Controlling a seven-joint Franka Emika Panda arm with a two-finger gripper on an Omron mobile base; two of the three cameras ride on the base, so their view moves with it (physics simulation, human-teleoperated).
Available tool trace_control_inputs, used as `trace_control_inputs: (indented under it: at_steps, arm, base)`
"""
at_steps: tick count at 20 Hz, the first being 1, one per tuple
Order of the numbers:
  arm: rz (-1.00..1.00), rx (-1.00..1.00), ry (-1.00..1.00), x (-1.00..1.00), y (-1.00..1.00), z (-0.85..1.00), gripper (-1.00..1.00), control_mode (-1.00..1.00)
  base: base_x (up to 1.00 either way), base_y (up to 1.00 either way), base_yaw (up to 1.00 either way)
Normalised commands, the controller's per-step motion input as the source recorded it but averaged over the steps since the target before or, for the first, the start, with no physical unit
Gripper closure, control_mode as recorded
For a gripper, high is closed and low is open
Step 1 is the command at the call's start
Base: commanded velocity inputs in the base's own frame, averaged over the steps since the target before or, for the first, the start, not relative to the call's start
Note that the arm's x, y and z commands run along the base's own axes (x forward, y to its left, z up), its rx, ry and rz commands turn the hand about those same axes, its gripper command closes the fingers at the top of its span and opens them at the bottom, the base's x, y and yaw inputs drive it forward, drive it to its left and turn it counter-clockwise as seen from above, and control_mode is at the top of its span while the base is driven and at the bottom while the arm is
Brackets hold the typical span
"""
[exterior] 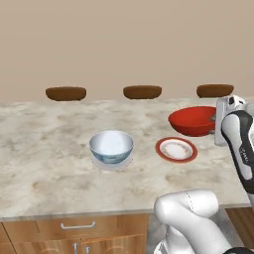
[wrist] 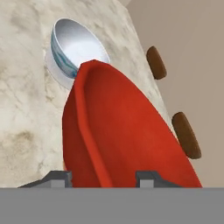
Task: Move the bowls from the cabinet to the plates on the dining table.
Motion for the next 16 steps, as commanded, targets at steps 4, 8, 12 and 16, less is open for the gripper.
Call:
trace_control_inputs:
  at_steps: [4,8,12,16]
  arm:
    - [0.01,0.00,0.13,0.42,-0.09,-0.35,1.00,-1.00]
    - [0.00,0.03,0.19,0.43,-0.04,-0.44,1.00,-1.00]
    - [0.00,0.03,0.09,0.55,0.00,-0.28,1.00,-1.00]
    - [0.00,0.03,0.00,0.59,0.00,-0.19,1.00,-1.00]
  base:
    - [0.00,0.00,0.00]
    - [0.00,0.00,0.00]
    - [0.00,0.00,0.00]
    - [0.00,0.00,0.00]
